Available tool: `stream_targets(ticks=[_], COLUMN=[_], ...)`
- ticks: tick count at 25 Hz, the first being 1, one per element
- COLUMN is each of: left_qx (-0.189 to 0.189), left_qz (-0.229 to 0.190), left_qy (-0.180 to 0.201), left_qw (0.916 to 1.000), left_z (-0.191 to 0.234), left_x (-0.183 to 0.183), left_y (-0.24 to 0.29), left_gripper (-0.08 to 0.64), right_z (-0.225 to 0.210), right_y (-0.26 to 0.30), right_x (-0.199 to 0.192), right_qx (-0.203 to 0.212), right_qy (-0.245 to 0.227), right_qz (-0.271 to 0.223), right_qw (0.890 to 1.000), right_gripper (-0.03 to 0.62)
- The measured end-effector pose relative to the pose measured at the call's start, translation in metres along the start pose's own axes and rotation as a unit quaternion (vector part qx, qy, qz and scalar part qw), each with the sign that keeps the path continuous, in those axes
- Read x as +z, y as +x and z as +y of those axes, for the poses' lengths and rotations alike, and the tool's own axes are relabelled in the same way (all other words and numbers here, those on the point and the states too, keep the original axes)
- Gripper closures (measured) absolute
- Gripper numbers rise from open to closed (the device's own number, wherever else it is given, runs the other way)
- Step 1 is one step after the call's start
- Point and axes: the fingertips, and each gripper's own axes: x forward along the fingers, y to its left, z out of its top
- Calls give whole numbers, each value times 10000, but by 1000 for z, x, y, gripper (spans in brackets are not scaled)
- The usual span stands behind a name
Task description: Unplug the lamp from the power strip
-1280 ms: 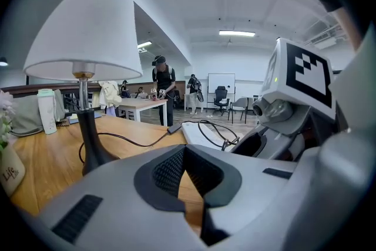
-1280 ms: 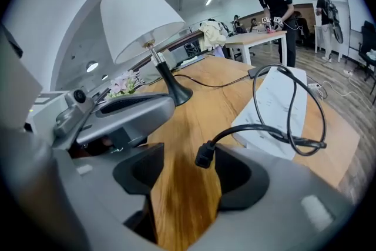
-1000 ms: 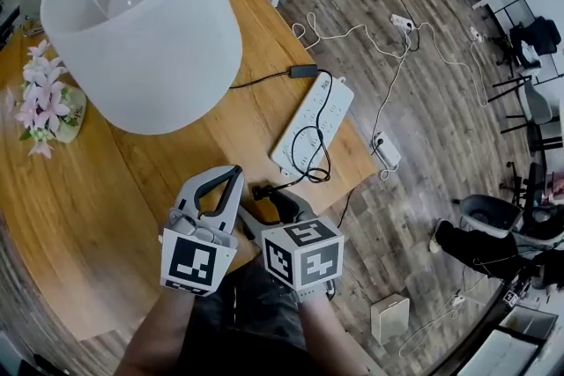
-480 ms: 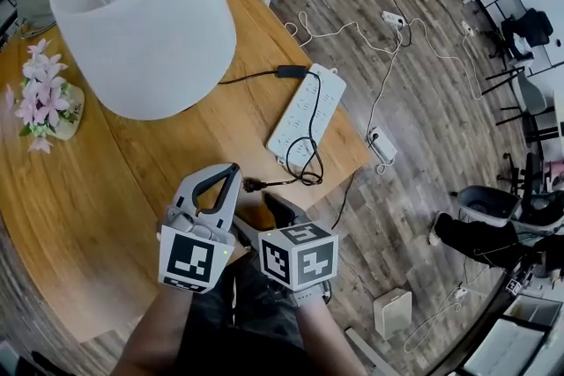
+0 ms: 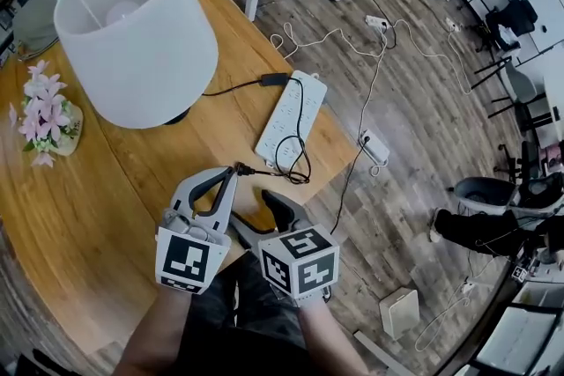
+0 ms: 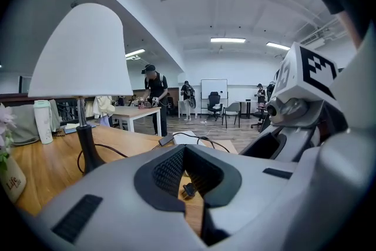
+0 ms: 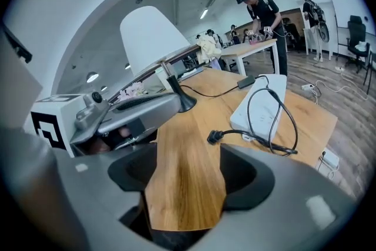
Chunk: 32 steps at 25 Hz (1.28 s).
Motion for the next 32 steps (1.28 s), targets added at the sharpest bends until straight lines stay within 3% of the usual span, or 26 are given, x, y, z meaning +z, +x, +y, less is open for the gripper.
stream_targets(ticks=[4, 6, 13, 19, 24, 32], left_qx=[78, 124, 232, 373, 728, 1403], left_qz=[-126, -181, -300, -683, -924, -1277], left_qy=[62, 51, -54, -298, -374, -565], left_qw=[9999, 9997, 9993, 9965, 9923, 9802], left_z=[7, 9, 15, 19, 22, 14], left_x=[9, 14, 28, 51, 70, 94], left_y=[-4, -7, -19, -30, -42, -71], left_gripper=[565, 565, 565, 565, 565, 565], right_z=[2, 5, 6, 8, 13, 10], right_y=[-10, -15, -37, -63, -82, -124], right_x=[13, 19, 47, 82, 110, 128], right_qx=[-69, -53, -251, -114, 86, 369], right_qy=[-200, -311, -597, -981, -1392, -1994], right_qz=[-277, -400, -960, -1653, -2063, -2292], right_qw=[9994, 9987, 9933, 9813, 9685, 9520], right_gripper=[321, 324, 582, 586, 586, 586])
